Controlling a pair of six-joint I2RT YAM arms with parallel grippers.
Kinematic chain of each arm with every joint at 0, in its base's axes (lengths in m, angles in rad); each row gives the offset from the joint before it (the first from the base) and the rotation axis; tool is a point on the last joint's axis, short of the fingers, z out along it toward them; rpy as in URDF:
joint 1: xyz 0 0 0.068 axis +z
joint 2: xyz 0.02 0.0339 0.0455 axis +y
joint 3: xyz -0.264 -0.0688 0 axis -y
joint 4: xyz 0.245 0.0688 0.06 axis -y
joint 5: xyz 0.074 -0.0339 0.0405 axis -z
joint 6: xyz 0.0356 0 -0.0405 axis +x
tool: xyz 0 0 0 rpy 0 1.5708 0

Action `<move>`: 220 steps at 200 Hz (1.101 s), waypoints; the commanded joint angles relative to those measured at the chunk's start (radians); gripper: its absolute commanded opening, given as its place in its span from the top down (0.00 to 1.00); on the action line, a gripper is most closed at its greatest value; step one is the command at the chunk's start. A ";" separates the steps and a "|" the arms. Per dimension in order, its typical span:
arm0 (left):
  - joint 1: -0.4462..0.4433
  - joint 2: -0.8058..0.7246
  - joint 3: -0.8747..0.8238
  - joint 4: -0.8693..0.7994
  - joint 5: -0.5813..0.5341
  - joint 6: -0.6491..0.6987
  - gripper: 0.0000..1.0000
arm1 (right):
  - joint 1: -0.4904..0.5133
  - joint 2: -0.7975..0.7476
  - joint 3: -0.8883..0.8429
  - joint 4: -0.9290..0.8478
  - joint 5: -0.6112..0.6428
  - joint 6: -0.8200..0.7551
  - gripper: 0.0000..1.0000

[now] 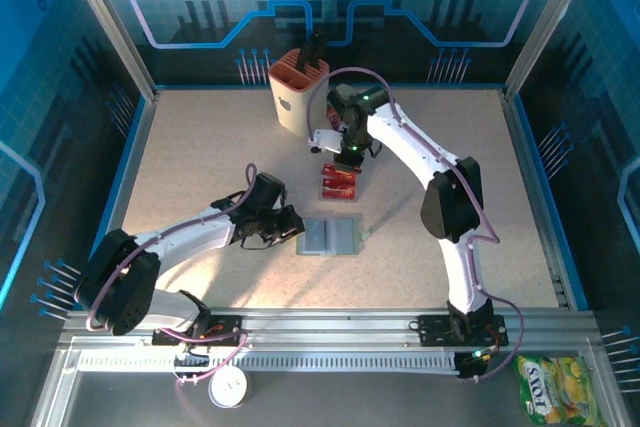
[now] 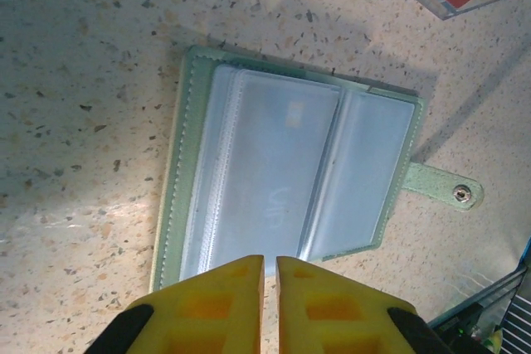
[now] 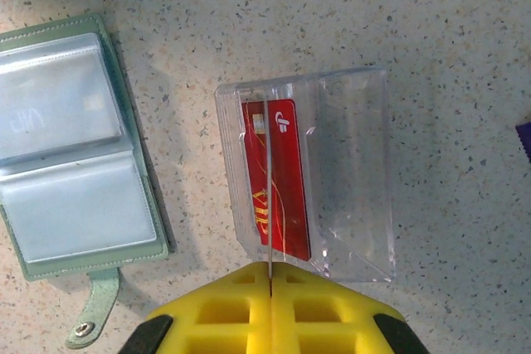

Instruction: Take the credit cards out of the card holder

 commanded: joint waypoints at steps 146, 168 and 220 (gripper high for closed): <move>0.007 -0.015 -0.001 -0.094 -0.044 -0.025 0.85 | -0.043 0.179 0.181 -0.171 -0.014 -0.051 0.82; 0.007 -0.001 0.014 -0.100 -0.042 -0.012 0.85 | -0.043 0.169 0.182 -0.174 -0.005 -0.040 0.79; 0.008 -0.015 0.008 -0.103 -0.047 0.008 0.84 | -0.025 0.082 0.087 -0.079 -0.003 0.049 0.77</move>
